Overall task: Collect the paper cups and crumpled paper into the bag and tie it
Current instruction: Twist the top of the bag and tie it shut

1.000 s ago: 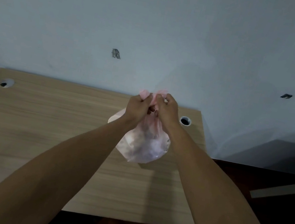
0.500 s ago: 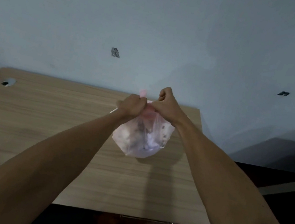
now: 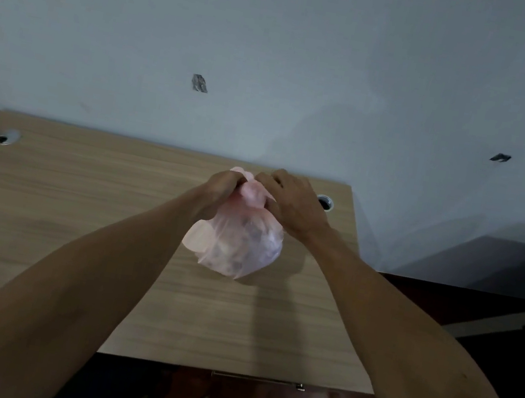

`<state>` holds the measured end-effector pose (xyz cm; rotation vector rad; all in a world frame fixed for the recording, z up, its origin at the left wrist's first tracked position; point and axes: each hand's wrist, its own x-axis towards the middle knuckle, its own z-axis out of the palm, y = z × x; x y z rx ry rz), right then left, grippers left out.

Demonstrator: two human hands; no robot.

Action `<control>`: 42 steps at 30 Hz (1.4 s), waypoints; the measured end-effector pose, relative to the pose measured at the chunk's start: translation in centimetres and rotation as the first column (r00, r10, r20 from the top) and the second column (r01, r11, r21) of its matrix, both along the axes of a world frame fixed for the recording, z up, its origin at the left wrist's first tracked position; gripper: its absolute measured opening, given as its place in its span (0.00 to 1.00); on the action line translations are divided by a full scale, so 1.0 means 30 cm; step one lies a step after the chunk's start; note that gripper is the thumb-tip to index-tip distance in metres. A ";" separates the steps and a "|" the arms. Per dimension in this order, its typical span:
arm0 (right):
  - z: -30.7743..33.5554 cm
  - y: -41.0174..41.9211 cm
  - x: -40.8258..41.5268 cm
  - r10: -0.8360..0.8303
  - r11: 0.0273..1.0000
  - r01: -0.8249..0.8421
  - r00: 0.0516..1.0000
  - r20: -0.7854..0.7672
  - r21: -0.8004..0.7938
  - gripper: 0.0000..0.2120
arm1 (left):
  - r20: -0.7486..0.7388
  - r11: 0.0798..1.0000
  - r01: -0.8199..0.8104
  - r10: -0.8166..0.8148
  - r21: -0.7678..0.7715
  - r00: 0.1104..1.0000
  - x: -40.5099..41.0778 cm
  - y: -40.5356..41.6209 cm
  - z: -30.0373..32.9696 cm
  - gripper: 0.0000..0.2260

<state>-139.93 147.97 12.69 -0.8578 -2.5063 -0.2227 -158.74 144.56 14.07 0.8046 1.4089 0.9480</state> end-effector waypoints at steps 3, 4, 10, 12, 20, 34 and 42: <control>0.032 -0.026 -0.017 -0.056 0.917 0.011 0.993 -0.100 -0.398 0.18 | -0.030 0.993 0.111 -0.110 0.028 0.993 -0.027 0.017 -0.053 0.11; 0.039 -0.034 -0.019 -0.082 0.872 0.016 0.990 -0.114 -0.489 0.19 | -0.039 0.993 0.119 -0.118 0.014 0.992 -0.032 0.025 -0.070 0.13; 0.025 -0.050 -0.054 -0.341 0.726 0.135 0.923 -0.182 -0.674 0.14 | -0.070 1.000 -0.021 0.020 -0.018 0.997 -0.034 0.034 -0.092 0.09; 0.009 -0.042 -0.049 -0.423 0.617 0.187 0.898 -0.122 -0.765 0.15 | -0.151 0.987 -0.158 0.154 -0.017 0.976 -0.033 0.025 -0.073 0.09; -0.111 0.039 -0.003 -0.609 0.281 0.271 0.792 0.047 -0.921 0.17 | -0.373 0.909 -0.417 0.379 -0.023 0.847 -0.152 0.016 -0.163 0.17; -0.035 0.035 -0.115 -0.858 0.099 -0.542 0.379 -0.347 -0.835 0.05 | -0.265 0.895 -0.281 0.381 0.348 0.886 -0.032 0.016 -0.100 0.15; -0.063 0.049 -0.113 -0.888 0.179 -0.457 0.306 -0.343 -0.871 0.17 | -0.053 0.928 -0.224 0.250 0.296 0.967 0.056 0.036 -0.099 0.09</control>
